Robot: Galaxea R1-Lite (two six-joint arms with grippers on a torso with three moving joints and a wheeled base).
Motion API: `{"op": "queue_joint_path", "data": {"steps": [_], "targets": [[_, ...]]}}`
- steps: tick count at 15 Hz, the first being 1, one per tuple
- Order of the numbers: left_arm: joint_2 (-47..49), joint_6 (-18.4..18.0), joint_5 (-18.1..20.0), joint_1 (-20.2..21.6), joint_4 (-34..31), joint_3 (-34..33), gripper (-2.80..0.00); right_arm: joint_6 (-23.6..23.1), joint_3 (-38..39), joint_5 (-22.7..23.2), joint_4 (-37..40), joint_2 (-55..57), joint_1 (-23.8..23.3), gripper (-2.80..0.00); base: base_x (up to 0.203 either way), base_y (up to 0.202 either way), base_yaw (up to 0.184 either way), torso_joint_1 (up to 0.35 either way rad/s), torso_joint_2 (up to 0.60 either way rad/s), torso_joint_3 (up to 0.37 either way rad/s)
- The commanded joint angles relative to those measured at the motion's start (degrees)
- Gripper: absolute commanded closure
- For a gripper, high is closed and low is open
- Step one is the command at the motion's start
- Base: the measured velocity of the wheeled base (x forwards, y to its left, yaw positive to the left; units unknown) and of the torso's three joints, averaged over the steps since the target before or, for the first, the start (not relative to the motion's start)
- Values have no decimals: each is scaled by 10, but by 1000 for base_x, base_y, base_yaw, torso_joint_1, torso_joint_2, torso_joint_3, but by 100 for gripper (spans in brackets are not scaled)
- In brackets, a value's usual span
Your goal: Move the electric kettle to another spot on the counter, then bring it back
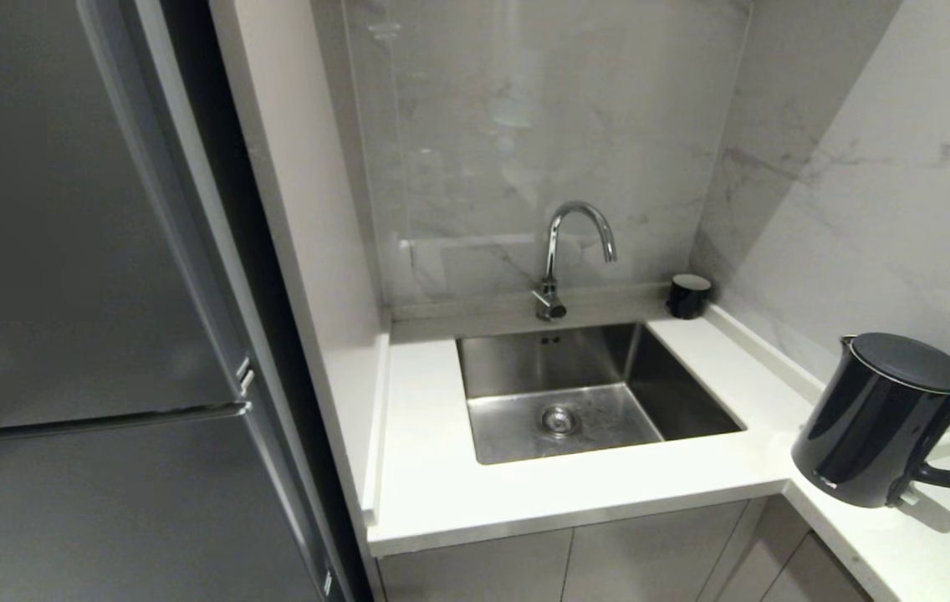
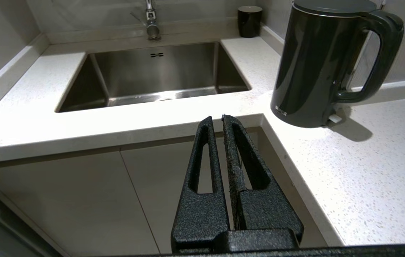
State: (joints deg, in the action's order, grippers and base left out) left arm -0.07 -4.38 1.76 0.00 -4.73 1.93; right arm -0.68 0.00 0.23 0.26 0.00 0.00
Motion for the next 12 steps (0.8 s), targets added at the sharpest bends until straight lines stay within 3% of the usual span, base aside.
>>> {"op": "queue_joint_path", "data": {"steps": [1,12], "targets": [[1,0,0,0,0,0,0,0,0,0,0,0,0,0,0,0,0,-92,219,121],[1,0,0,0,0,0,0,-1,0,0,0,1,0,0,0,0,0,-117,289,167]]}}
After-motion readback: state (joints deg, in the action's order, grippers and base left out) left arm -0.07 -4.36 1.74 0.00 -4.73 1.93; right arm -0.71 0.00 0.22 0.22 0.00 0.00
